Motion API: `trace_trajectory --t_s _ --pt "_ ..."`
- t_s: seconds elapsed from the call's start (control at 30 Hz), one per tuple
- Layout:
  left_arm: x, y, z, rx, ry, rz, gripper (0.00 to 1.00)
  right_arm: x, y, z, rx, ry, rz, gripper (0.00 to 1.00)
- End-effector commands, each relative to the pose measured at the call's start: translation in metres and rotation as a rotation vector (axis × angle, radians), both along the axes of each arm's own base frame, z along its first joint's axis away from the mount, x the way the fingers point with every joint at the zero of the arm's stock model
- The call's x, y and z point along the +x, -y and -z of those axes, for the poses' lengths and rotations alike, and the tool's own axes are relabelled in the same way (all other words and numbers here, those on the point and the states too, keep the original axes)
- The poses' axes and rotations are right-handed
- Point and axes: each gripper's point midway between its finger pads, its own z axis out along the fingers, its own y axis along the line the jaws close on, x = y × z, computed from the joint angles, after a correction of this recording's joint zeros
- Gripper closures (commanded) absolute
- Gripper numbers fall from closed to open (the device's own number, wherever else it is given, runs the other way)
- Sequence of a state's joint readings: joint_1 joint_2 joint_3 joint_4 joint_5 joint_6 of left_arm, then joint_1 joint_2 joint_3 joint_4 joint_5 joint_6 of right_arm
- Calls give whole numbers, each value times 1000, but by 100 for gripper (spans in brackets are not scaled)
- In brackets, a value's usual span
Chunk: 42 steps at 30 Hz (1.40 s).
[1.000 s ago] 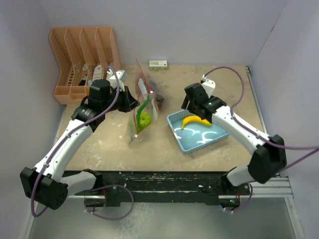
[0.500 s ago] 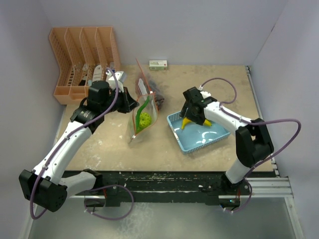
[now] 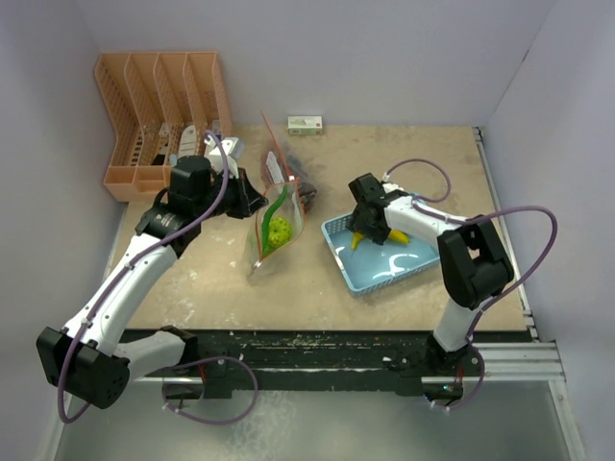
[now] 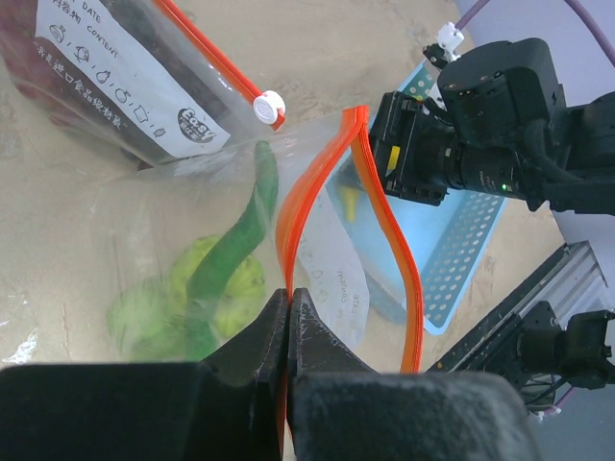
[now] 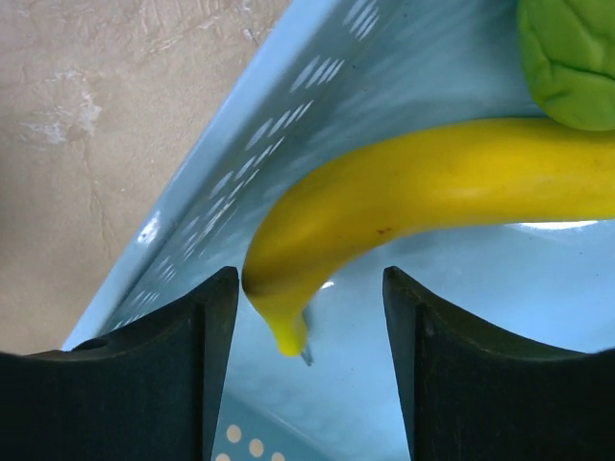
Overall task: Place the food in the zip-top bag and seal the zipper
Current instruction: Pick up the fake fruit from the bin, then place the fake fruit in the zipper food storage bag.
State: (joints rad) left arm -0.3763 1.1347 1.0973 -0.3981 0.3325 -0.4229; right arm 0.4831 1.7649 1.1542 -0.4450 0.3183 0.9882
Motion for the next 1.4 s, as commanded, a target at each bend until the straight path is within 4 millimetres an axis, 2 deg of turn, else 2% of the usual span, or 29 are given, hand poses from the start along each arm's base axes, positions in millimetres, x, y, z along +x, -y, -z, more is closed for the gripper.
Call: trace_trajectory --t_s 0.0,0.13,0.27,0.33,0.5,0.57,0.67,0.73,0.87,0.97,1.07,1.13,1.23,1.37 --pt "0 1 -8 0 49 20 100 0 7 7 -11 10 46 41" --pt "-1 1 -6 4 43 22 100 -9 12 13 -16 7 64 45" --pt "-1 2 -2 6 35 26 100 -14 21 9 -44 20 67 81" --pt "0 2 1 6 29 29 100 -14 25 0 -59 44 58 94" --pt "2 3 5 8 21 32 100 -25 21 -30 -59 95 4 99" --pt "2 4 5 9 21 32 100 -31 10 -48 -59 134 -41 100" --pt "4 4 6 7 20 31 100 -34 -12 -85 -67 229 -120 100" --pt "5 5 4 5 22 31 100 -29 -39 -121 -29 338 -228 100" --pt "5 5 -1 2 31 30 100 -32 -99 -203 74 608 -448 100" --pt "5 4 -3 3 39 24 100 -39 -124 -257 175 770 -540 100" --pt "6 4 -2 0 37 22 100 -52 -143 -299 294 911 -647 100" --pt "5 5 -1 -1 34 25 100 -59 -152 -318 344 971 -696 100" --pt "5 6 -2 -8 35 27 100 -63 -170 -333 389 1043 -746 100" --pt "5 7 -5 -20 39 29 100 -53 -196 -332 417 1104 -752 100"
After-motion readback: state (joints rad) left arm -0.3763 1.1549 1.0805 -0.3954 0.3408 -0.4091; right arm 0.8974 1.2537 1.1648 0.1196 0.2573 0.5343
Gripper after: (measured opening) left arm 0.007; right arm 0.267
